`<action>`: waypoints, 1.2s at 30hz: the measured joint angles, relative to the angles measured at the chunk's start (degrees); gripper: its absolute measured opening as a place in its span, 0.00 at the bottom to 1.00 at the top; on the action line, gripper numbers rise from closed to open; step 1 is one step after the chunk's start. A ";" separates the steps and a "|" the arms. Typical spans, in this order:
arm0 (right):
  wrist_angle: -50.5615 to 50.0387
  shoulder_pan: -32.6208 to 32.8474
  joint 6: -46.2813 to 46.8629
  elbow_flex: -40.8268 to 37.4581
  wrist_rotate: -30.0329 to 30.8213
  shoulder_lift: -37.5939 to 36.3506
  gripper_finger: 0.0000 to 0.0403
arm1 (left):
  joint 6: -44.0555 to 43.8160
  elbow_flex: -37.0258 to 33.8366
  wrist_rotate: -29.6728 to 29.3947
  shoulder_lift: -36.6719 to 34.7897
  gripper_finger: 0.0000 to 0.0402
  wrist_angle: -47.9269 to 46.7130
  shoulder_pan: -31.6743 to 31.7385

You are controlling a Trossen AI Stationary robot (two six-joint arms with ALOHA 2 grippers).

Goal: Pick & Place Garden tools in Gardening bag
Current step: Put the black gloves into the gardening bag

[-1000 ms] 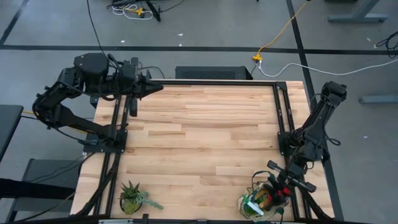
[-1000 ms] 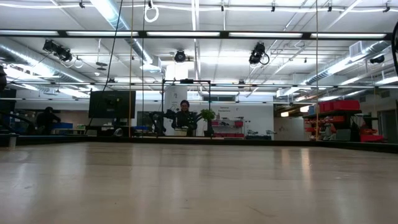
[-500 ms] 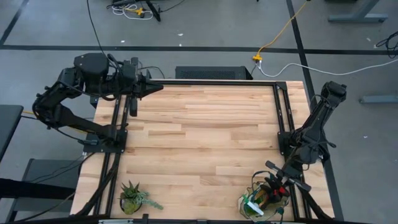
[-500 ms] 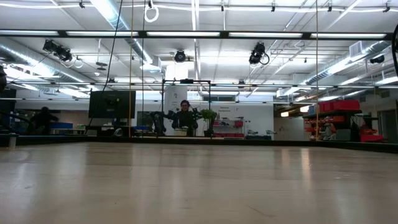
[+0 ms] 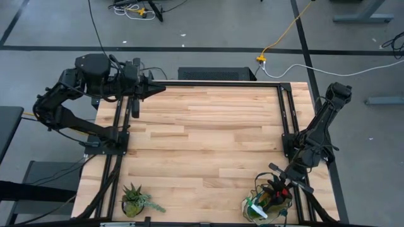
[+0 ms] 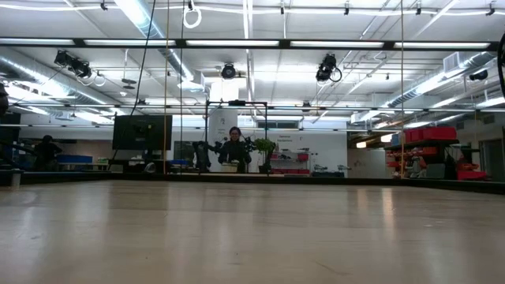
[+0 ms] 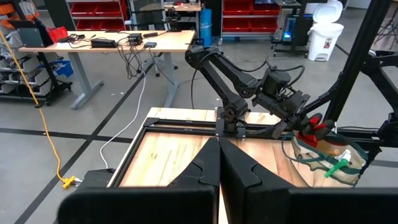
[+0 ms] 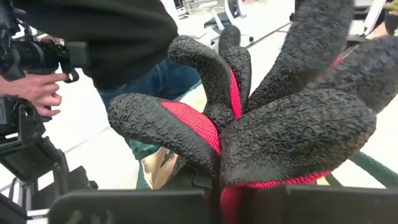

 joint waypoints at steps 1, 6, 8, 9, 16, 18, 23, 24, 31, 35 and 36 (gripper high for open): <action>0.00 -0.02 0.45 0.00 -0.05 0.00 0.03 | 0.00 0.00 0.00 0.00 0.01 0.00 0.02; 0.02 -0.02 0.74 0.00 -0.17 0.00 0.06 | 0.03 0.00 -0.95 0.00 0.01 0.00 0.02; 0.03 -0.01 0.74 0.00 -0.17 0.00 0.09 | 0.04 0.00 -1.27 0.00 0.01 0.00 0.02; 0.04 -0.01 0.74 0.00 -0.19 0.00 0.10 | 0.04 0.00 -1.27 0.00 0.01 0.00 0.02; 0.04 -0.02 2.82 0.00 -0.18 0.00 0.19 | 0.01 0.00 -1.27 0.00 0.01 0.00 0.02; 0.04 -0.02 3.52 0.00 -0.19 0.00 0.22 | 0.02 0.00 -1.26 0.00 0.01 0.00 0.01; 0.06 -0.02 3.73 0.00 -0.20 0.00 0.28 | 0.00 0.00 -1.27 0.00 0.01 0.00 0.02; 0.06 -0.02 3.73 0.00 -0.17 0.00 0.30 | 0.00 0.00 -1.25 0.00 0.01 0.00 0.02; 0.04 -0.02 3.73 0.00 -0.15 0.00 0.41 | -0.02 0.00 -1.25 0.00 0.01 0.00 0.00; 0.05 -0.02 3.73 0.00 -0.15 0.00 0.49 | -0.02 0.00 -1.25 0.00 0.01 0.00 0.01; 0.04 -0.01 3.73 0.00 -0.15 0.00 0.51 | -0.02 0.00 -1.25 0.00 0.01 0.00 0.01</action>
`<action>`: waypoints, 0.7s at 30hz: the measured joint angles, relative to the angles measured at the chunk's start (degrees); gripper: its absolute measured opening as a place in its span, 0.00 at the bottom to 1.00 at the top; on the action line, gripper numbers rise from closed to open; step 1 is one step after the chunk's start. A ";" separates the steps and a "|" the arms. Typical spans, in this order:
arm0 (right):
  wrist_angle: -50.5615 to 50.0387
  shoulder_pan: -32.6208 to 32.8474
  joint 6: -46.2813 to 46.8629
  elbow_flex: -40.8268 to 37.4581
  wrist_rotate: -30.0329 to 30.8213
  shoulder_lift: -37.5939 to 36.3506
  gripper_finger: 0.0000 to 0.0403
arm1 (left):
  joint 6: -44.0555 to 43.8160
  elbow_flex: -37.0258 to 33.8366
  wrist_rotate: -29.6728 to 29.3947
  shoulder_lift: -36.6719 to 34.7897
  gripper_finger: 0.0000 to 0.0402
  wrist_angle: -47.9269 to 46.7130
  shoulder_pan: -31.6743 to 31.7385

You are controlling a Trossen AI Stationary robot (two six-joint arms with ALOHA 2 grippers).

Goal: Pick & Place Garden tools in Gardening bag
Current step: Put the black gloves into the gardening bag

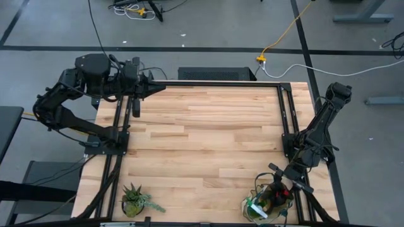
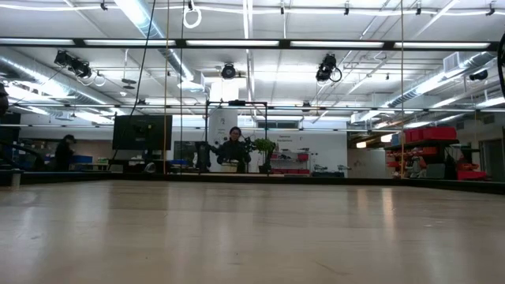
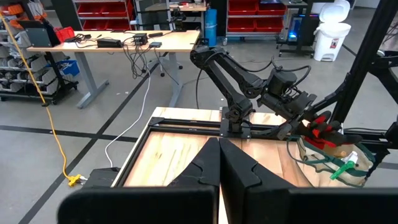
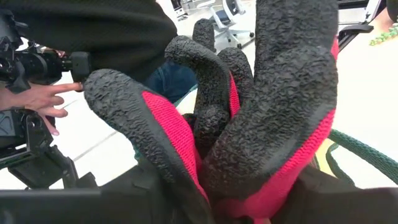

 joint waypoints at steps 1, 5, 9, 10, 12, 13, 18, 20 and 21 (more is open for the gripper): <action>0.01 0.01 0.00 0.00 0.00 0.01 0.52 | 0.00 0.00 0.00 0.00 0.01 0.00 0.00; 0.00 0.01 0.00 0.00 0.00 0.00 0.59 | 0.00 0.00 0.00 0.00 0.01 0.00 0.01; 0.02 0.01 0.00 0.00 -0.02 0.00 0.65 | -0.02 0.00 0.02 0.00 0.01 0.00 0.00; 0.02 0.01 -0.02 0.00 -0.02 0.00 0.67 | -0.02 0.00 0.02 0.00 0.01 -0.02 0.00; 0.02 0.01 -0.02 0.00 0.00 0.00 0.69 | -0.02 0.00 0.02 0.00 0.01 0.00 0.01; 0.02 0.01 -0.02 0.00 0.00 0.00 0.70 | -0.02 0.00 0.02 0.00 0.01 0.00 0.01; 0.04 0.01 -0.16 0.00 0.00 0.00 0.73 | -0.03 0.00 0.02 0.00 0.01 -0.02 0.01; 0.04 0.01 -0.24 0.00 0.00 0.00 0.74 | -0.04 0.00 0.02 0.00 0.01 -0.02 0.00; 0.07 0.01 -0.24 0.00 -0.01 0.00 0.74 | -0.02 0.00 0.02 0.00 0.01 -0.02 0.01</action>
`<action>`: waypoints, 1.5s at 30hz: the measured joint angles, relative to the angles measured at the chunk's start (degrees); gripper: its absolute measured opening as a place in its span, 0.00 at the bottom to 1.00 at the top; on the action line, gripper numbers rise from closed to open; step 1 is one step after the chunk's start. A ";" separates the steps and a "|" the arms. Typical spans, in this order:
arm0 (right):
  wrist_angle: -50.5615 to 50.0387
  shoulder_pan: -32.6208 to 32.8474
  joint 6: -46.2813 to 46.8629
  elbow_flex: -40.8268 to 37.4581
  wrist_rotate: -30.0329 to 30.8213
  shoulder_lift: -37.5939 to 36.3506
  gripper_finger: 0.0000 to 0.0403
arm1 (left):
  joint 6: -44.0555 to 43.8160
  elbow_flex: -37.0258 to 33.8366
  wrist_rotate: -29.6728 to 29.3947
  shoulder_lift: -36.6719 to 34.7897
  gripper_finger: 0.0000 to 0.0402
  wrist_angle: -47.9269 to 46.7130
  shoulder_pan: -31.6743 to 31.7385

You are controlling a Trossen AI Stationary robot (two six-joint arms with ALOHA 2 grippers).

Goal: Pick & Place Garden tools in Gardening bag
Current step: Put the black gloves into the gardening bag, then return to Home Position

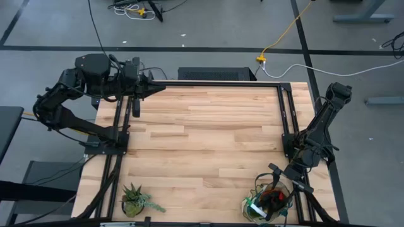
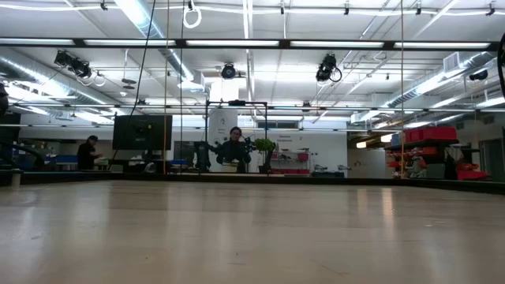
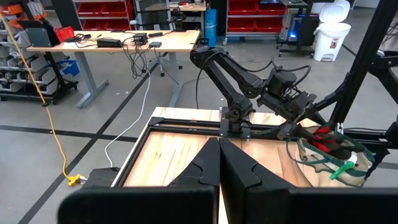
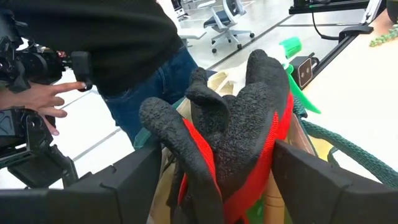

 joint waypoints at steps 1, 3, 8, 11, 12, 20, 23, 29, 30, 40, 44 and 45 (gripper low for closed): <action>0.00 0.00 0.00 0.00 0.01 0.00 0.74 | -0.01 0.00 0.00 0.00 0.01 0.00 -0.01; 0.00 0.00 -0.02 0.00 0.01 0.00 0.74 | 0.00 0.00 0.00 0.00 0.01 -0.01 -0.02; 1.57 -0.01 -0.03 0.00 0.01 0.00 0.74 | -0.02 0.00 0.00 0.01 0.01 -0.02 0.00; 3.36 -0.01 -0.50 0.09 0.01 -0.02 0.74 | -0.02 0.00 0.00 0.00 0.01 -0.02 -0.01; 3.34 -0.02 -0.82 0.25 0.01 -0.02 0.74 | -0.02 0.00 0.00 0.00 0.01 -0.02 0.00; 3.37 0.00 -1.32 2.93 0.01 -0.02 0.74 | -0.02 0.00 0.00 0.00 0.01 -0.04 0.00; 3.29 0.00 -2.26 3.83 0.30 -0.02 0.74 | -0.02 0.00 0.00 0.00 0.01 -0.29 0.00; 2.99 -0.03 -4.42 5.39 3.50 -0.02 0.74 | -0.11 0.00 0.00 0.02 0.01 -1.39 -0.02; 2.93 -0.07 -4.55 5.72 3.55 -0.02 0.74 | -0.11 0.00 0.00 0.02 0.01 -1.40 0.00; 0.29 -1.83 -5.86 10.30 3.53 -0.01 0.60 | -0.08 0.00 0.02 0.02 0.01 -1.37 -0.01; -3.84 -2.87 -6.59 13.59 3.51 -0.02 0.50 | -0.28 0.00 0.64 0.02 0.01 -1.34 0.00; -5.34 -3.21 -6.62 14.38 3.51 -0.02 0.48 | -0.95 0.00 0.85 0.02 0.01 -1.29 -0.01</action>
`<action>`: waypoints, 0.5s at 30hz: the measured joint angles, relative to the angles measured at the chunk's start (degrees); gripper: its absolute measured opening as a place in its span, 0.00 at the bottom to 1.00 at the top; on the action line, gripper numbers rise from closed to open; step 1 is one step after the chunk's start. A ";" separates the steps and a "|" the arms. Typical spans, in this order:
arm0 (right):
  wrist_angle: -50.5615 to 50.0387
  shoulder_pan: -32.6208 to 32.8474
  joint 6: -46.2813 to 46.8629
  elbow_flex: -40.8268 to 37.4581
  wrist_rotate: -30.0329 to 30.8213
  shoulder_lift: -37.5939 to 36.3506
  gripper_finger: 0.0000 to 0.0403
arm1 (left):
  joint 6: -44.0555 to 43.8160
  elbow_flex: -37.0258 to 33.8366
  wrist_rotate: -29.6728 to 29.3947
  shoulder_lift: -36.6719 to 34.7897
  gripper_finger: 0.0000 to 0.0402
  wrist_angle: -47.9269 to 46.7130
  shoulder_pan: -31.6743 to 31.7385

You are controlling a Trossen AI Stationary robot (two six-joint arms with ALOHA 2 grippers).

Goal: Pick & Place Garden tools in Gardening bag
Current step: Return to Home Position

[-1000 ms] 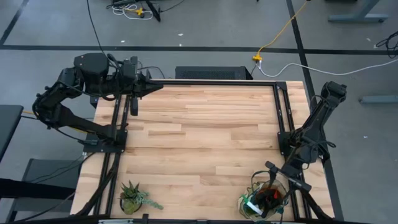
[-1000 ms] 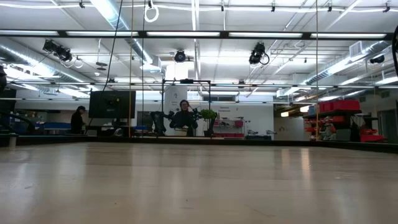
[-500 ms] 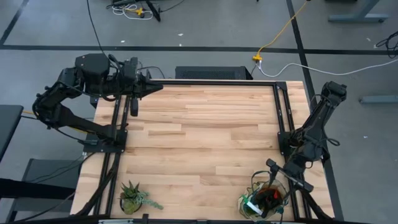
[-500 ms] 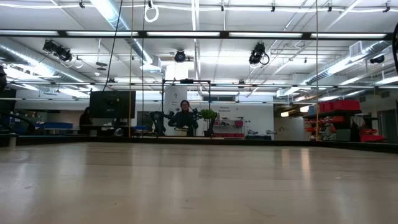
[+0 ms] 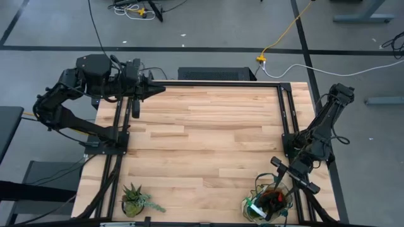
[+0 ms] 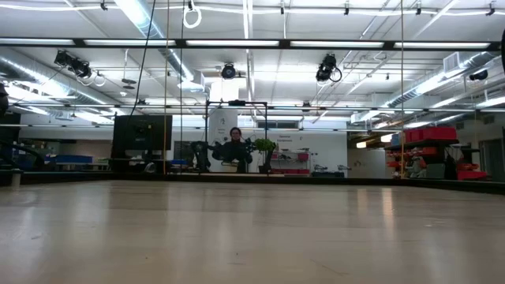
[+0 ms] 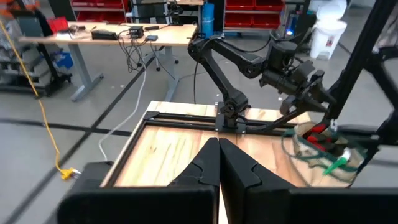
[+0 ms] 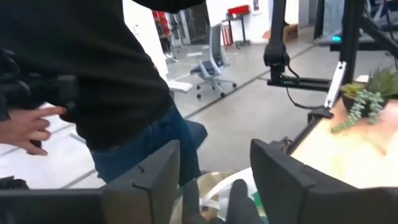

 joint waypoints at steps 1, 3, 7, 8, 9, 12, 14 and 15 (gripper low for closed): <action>-1.34 -0.29 -0.02 0.79 0.02 0.02 0.46 | -1.06 0.00 0.00 0.00 0.01 0.03 0.00; -3.13 -0.94 0.00 2.32 0.01 0.02 0.41 | -3.58 0.00 0.04 0.00 0.01 0.02 -0.01; -4.26 -2.47 0.00 4.67 0.02 0.00 0.32 | -5.34 0.00 0.40 0.00 0.01 0.02 0.01; -4.23 -2.90 0.02 5.12 0.08 0.00 0.30 | -5.38 0.00 0.62 0.00 0.02 0.02 0.01; -4.24 -3.40 0.27 5.60 0.53 0.00 0.28 | -5.41 0.00 0.70 0.00 0.03 0.02 0.01; -4.17 -4.51 0.95 6.61 3.33 0.00 0.21 | -5.29 0.00 0.76 0.00 0.04 0.02 -0.01; -3.49 -5.09 0.85 6.87 5.40 0.00 0.17 | -5.10 0.00 0.83 0.00 0.05 0.02 0.01; -2.74 -5.37 0.83 6.87 6.51 0.00 0.15 | -5.08 0.00 0.83 0.00 0.05 0.04 0.01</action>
